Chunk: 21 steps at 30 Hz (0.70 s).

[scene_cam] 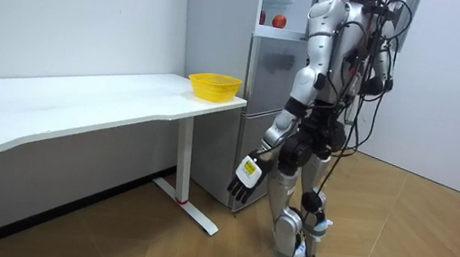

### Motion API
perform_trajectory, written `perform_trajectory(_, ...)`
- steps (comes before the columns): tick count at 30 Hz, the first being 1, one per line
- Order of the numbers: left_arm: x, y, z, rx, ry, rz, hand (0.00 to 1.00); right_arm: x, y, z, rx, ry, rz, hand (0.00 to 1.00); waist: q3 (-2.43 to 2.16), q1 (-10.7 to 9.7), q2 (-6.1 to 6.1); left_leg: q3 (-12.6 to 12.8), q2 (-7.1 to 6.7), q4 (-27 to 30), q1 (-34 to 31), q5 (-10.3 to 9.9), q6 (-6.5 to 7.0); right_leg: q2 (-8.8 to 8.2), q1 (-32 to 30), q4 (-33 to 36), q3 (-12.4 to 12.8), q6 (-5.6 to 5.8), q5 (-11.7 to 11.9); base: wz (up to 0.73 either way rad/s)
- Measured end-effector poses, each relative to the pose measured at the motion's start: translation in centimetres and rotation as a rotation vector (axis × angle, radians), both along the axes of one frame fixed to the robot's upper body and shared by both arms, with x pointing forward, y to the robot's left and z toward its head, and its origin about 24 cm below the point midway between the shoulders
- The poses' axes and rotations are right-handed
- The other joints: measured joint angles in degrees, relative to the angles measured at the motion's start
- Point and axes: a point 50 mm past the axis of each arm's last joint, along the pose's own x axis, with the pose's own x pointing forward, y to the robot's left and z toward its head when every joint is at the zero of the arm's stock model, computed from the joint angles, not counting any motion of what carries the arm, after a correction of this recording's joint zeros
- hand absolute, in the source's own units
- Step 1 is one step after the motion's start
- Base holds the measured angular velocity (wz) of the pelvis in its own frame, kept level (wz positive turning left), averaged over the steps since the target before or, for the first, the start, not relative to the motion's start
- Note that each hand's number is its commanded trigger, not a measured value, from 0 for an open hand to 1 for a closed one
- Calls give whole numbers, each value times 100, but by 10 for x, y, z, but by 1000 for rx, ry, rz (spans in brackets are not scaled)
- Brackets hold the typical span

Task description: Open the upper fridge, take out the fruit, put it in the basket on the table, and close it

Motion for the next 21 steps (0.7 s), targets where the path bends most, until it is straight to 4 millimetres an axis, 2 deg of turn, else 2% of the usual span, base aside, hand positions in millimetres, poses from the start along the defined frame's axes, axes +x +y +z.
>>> perform_trajectory(7,-9,0,-1,-10,40,-11,0,2,11,35,-41,-158,45,0,-23,132,-20,4,23,-1,-43,0,0,21,-92,83,-2,-19,19,0)
perform_trajectory(12,-12,1,-1,-24,50,-14,0,10,15,47,-81,-227,58,0,-10,175,-35,1,48,-2,-25,0,0,42,-72,92,-3,-31,56,0)
perform_trajectory(16,-10,2,-1,-34,44,-19,0,14,19,69,-122,-333,97,0,-11,185,-39,-6,55,-24,-121,-2,0,65,-162,95,19,-21,65,3)
perform_trajectory(21,-9,7,0,-19,43,-40,0,17,21,90,-161,-453,112,0,-8,248,-125,-22,57,-28,-131,-1,0,69,-137,96,-1,-26,87,0)
